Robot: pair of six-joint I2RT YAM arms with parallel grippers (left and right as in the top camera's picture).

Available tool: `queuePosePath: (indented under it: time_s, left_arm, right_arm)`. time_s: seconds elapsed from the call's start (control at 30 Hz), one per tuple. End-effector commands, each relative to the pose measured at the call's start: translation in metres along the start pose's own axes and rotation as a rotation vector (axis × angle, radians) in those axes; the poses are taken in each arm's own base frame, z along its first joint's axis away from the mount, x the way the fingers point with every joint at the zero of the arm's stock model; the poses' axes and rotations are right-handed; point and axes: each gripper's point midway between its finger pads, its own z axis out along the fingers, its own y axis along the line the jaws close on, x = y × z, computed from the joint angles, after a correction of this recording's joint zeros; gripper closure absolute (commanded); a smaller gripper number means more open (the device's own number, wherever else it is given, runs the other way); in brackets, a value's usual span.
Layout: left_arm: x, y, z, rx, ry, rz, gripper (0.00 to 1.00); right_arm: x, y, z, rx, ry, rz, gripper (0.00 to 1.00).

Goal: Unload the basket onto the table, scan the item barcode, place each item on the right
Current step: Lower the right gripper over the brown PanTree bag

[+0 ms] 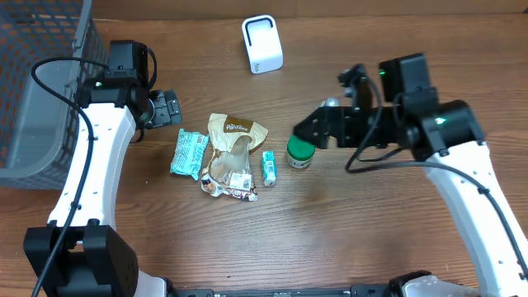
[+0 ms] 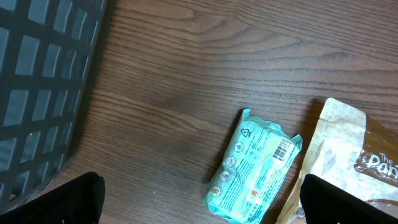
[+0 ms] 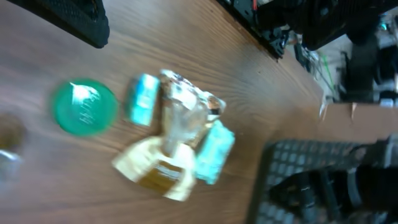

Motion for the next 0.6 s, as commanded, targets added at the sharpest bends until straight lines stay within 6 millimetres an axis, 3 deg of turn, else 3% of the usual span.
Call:
queuePosePath:
  time_s: [0.0, 0.2, 0.33, 0.47, 0.57]
  left_arm:
    - [-0.006, 0.002, -0.004, -0.007, -0.016, 0.009, 0.01]
    - [-0.006, 0.002, -0.004, -0.007, -0.016, 0.009, 0.0]
    - [-0.006, 0.002, -0.004, -0.007, -0.016, 0.009, 0.01]
    - [-0.006, 0.002, -0.004, -0.007, -0.016, 0.009, 0.0]
    - [-0.006, 0.002, -0.004, -0.007, -0.016, 0.009, 0.01]
  right_arm:
    - [0.002, 0.026, 0.014, -0.03, 0.004, -0.105, 0.04]
    - [0.004, 0.045, 0.044, 0.005, -0.001, -0.165, 0.04]
    - [0.014, 0.056, 0.075, -0.008, 0.05, -0.181, 0.05]
    - [0.02, 0.047, 0.104, 0.042, 0.091, -0.186, 0.15]
    - [0.02, 0.026, 0.12, 0.142, 0.098, -0.102, 0.25]
